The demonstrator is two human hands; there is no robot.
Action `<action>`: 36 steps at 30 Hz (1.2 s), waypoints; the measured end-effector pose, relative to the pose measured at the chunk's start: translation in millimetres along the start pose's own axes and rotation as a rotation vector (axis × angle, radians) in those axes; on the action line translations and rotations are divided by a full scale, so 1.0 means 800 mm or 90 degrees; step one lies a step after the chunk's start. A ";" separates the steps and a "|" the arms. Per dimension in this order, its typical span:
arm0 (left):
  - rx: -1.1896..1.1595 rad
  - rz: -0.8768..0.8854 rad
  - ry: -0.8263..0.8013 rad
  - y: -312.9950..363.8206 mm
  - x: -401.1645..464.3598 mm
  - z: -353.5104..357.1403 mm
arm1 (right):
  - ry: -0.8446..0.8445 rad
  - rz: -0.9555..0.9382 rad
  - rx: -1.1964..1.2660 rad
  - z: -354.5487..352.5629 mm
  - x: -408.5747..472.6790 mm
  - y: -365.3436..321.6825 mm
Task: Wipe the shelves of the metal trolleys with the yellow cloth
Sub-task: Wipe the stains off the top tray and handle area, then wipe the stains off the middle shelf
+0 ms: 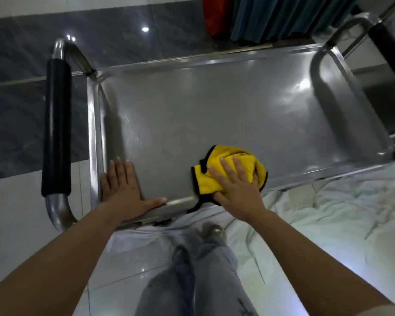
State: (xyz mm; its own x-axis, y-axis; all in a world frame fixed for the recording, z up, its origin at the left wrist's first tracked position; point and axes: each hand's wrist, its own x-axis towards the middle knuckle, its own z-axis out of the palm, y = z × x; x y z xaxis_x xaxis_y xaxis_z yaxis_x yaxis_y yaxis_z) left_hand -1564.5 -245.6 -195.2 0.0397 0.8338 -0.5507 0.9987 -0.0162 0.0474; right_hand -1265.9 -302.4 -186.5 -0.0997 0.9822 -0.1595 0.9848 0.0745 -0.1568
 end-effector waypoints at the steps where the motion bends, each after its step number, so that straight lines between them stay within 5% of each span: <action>1: 0.004 0.001 0.001 -0.001 0.001 0.001 | -0.003 0.061 0.004 -0.003 -0.010 0.025; 4: 0.010 -0.001 0.006 -0.001 0.002 0.004 | -0.017 0.195 0.041 -0.015 -0.028 0.083; 9: 0.043 -0.005 0.019 0.009 -0.004 -0.001 | -0.014 0.227 0.067 -0.012 -0.021 0.069; 16: 0.037 0.045 0.083 0.057 -0.058 0.019 | -0.048 -0.089 -0.051 -0.002 -0.045 0.026; 24: -0.073 0.117 0.097 0.185 -0.165 0.088 | -0.070 -0.263 -0.038 -0.038 -0.112 0.116; 29: -0.035 0.184 0.063 0.233 -0.205 0.127 | -0.037 -0.282 0.037 -0.029 -0.182 0.211; 36: 0.001 0.130 0.042 0.257 -0.162 0.177 | -0.116 -0.134 0.062 0.022 -0.181 0.300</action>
State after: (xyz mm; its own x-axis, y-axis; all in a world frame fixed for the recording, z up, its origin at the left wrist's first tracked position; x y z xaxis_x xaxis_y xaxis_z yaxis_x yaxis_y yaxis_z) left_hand -1360.0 -435.1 -232.0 0.2394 0.8476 -0.4736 0.9701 -0.1892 0.1517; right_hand -1017.7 -429.5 -218.7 -0.3331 0.8991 -0.2841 0.9223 0.2481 -0.2963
